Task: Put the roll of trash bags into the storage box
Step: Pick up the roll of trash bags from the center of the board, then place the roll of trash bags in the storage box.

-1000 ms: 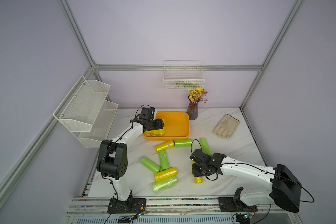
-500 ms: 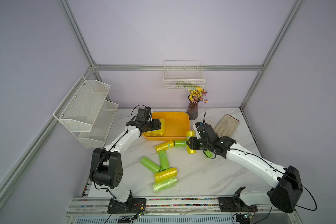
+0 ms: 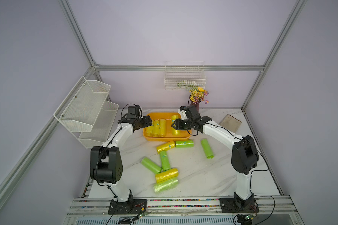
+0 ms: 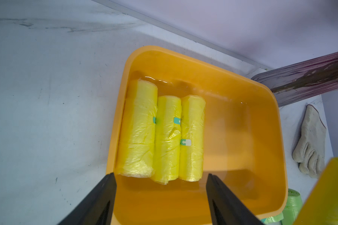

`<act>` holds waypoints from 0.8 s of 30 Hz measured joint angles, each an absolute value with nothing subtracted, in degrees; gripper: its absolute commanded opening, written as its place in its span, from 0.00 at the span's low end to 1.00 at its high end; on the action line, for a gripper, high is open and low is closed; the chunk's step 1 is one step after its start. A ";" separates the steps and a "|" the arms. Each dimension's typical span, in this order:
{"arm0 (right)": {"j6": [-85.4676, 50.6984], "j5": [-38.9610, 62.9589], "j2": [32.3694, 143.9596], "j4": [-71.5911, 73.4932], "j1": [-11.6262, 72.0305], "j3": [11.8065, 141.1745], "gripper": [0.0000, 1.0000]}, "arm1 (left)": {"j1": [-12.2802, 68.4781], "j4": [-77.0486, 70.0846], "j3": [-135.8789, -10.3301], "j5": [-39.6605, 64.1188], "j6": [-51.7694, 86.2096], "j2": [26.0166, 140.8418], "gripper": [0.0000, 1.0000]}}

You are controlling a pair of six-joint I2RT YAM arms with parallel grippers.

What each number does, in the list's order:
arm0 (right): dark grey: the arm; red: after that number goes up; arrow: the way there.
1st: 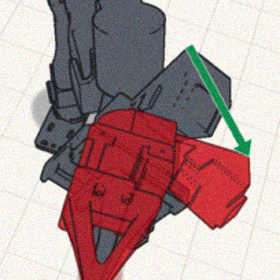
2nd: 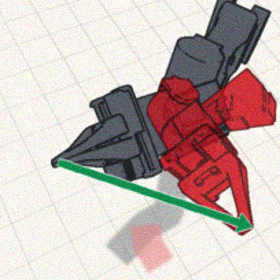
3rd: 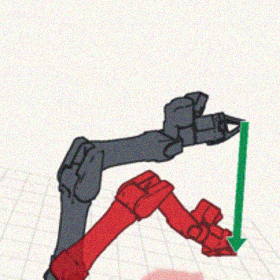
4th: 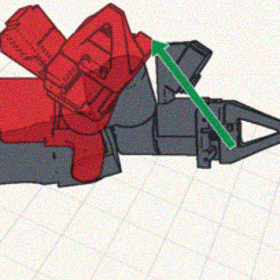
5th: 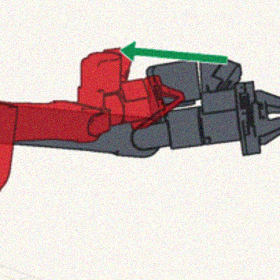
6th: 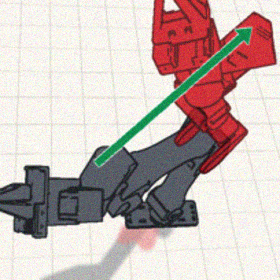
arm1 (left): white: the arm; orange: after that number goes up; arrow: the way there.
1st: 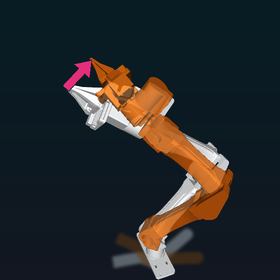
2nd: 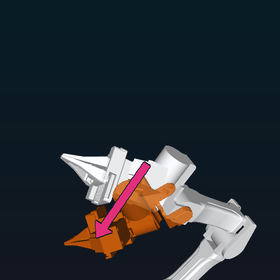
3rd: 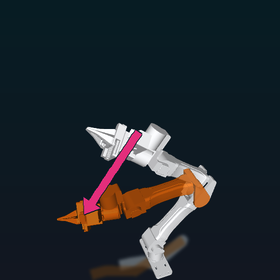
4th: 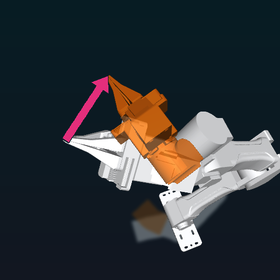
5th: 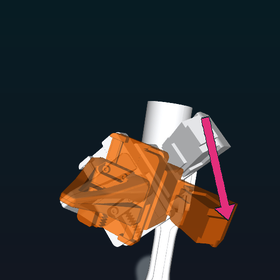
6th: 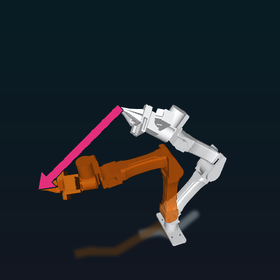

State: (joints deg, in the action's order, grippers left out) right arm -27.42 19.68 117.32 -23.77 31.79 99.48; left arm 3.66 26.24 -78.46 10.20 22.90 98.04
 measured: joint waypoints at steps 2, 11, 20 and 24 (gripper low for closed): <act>-27.99 21.12 121.43 -23.16 31.31 102.56 0.37 | 3.36 26.22 -78.11 10.24 22.72 98.04 0.74; -30.94 24.16 133.10 -22.11 30.33 112.20 0.37 | 1.83 26.20 -74.96 10.46 21.63 98.39 0.75; -34.13 24.97 139.15 -20.58 30.26 115.31 0.38 | 0.93 25.19 -72.66 11.31 21.63 98.45 0.75; -35.35 24.95 141.56 -20.49 30.26 117.19 0.41 | 0.89 23.94 -70.74 12.47 21.93 98.45 0.75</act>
